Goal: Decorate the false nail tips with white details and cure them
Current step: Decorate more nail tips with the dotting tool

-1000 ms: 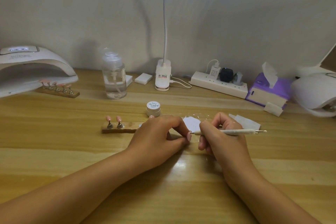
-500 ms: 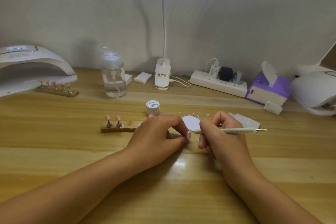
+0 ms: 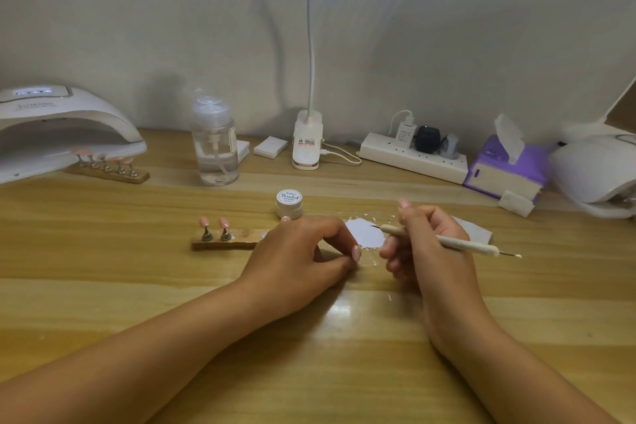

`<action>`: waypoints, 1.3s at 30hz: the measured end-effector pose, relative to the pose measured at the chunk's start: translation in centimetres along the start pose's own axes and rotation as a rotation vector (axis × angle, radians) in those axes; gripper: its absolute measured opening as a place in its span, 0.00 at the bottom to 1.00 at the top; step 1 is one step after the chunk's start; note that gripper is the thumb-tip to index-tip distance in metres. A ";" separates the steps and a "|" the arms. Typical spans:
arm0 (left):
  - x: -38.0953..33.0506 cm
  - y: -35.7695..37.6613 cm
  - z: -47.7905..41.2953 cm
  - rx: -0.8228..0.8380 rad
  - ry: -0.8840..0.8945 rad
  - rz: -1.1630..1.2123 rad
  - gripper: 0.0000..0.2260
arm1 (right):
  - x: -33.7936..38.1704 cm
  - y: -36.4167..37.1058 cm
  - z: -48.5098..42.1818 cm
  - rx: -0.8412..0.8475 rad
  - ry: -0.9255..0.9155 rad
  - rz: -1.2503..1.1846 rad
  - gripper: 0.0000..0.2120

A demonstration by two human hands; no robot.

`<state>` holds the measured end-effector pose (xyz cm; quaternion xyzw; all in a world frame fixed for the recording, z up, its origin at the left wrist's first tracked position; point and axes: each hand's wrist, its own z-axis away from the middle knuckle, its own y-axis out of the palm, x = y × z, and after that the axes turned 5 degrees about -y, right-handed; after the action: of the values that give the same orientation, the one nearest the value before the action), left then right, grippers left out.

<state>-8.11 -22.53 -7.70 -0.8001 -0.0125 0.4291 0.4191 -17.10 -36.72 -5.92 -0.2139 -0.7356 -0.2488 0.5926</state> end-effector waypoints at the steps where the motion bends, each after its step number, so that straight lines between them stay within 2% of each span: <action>1: -0.1 0.0 0.0 -0.004 0.002 -0.002 0.07 | 0.1 0.1 0.1 0.009 -0.006 0.007 0.13; 7: -0.1 0.0 0.0 -0.010 -0.010 -0.004 0.06 | 0.2 0.4 0.3 0.063 -0.010 0.060 0.10; 11: -0.1 0.0 0.0 -0.013 -0.010 -0.019 0.09 | -0.1 0.4 0.2 0.058 0.003 0.090 0.13; 14: -0.1 0.0 0.1 -0.004 -0.013 -0.013 0.07 | -0.3 0.4 0.2 0.060 -0.010 0.133 0.17; 18: -0.1 0.0 0.0 -0.002 -0.010 0.000 0.01 | -0.4 0.4 0.2 0.096 -0.011 0.170 0.13; 30: 0.0 -0.1 0.0 0.005 0.004 0.013 0.01 | -0.7 0.5 0.1 0.096 -0.002 0.243 0.07; 35: 0.0 0.0 0.0 -0.002 0.010 -0.001 0.02 | -0.8 0.3 0.0 0.079 -0.006 0.204 0.12; 39: 0.1 0.0 0.0 -0.011 0.008 0.004 0.01 | -0.6 0.4 0.2 0.100 -0.008 0.222 0.10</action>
<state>-8.04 -22.54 -7.73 -0.8041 -0.0116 0.4267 0.4138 -16.87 -36.34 -6.50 -0.2654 -0.7212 -0.1439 0.6235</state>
